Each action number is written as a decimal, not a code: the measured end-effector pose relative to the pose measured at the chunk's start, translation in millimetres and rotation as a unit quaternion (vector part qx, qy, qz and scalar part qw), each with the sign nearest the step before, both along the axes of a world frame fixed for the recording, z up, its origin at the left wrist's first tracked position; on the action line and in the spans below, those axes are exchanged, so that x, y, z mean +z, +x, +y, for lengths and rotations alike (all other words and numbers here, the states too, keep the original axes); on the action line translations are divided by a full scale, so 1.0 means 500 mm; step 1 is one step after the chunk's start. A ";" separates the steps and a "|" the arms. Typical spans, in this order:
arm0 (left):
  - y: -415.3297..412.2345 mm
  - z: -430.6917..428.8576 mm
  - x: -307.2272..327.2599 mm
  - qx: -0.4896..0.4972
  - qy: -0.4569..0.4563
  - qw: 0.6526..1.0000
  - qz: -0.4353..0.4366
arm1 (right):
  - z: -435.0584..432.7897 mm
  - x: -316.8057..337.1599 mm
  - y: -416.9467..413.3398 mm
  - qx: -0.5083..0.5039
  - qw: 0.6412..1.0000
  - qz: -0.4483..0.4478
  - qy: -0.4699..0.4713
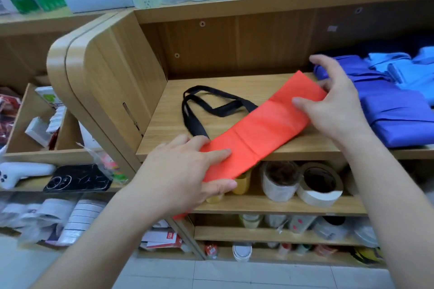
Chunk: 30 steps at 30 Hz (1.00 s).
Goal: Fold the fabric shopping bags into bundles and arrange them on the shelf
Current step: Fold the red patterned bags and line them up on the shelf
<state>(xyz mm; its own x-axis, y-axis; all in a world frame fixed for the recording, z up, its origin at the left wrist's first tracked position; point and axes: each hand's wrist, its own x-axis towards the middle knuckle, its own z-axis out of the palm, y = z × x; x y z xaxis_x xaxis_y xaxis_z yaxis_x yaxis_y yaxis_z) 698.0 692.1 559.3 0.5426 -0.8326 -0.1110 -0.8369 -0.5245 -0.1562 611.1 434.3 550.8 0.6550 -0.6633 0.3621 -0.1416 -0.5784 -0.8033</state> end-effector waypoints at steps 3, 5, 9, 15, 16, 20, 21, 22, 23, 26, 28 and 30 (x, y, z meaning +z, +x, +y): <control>0.003 -0.009 0.017 -0.044 -0.184 0.980 -0.058 | 0.005 0.041 0.005 0.138 0.987 -0.080 0.036; 0.018 -0.022 0.021 -0.073 -0.285 0.953 -0.069 | 0.013 0.073 0.007 0.228 0.969 -0.081 0.051; 0.039 -0.060 0.043 -0.067 -0.278 0.929 0.235 | 0.043 0.119 0.016 0.351 0.927 -0.104 0.088; 0.058 -0.076 0.009 0.050 -0.374 0.799 0.468 | 0.054 0.084 0.039 0.253 0.938 -0.136 0.196; 0.063 -0.079 0.005 0.053 -0.395 0.798 0.451 | 0.052 0.070 0.035 0.254 0.941 -0.094 0.204; 0.086 -0.099 -0.010 0.101 -0.427 0.794 0.421 | 0.062 0.011 0.032 0.263 0.947 0.027 0.183; 0.090 -0.106 -0.020 0.116 -0.417 0.812 0.391 | 0.063 -0.003 0.038 0.243 0.958 0.036 0.150; 0.091 -0.110 -0.029 0.132 -0.400 0.846 0.326 | 0.062 -0.016 0.046 0.221 0.968 0.047 0.111; 0.089 -0.110 -0.036 0.135 -0.385 0.885 0.222 | 0.061 -0.027 0.053 0.204 0.974 0.059 0.075; 0.072 -0.092 -0.041 -0.015 -0.372 0.928 -0.019 | 0.062 -0.051 0.061 0.175 0.980 0.092 -0.008; 0.058 -0.075 -0.043 -0.151 -0.315 0.936 0.040 | 0.065 -0.054 0.060 0.177 0.976 0.109 -0.059; 0.040 -0.060 -0.057 -0.179 -0.170 0.961 0.126 | 0.062 -0.057 0.059 0.171 0.975 0.105 -0.092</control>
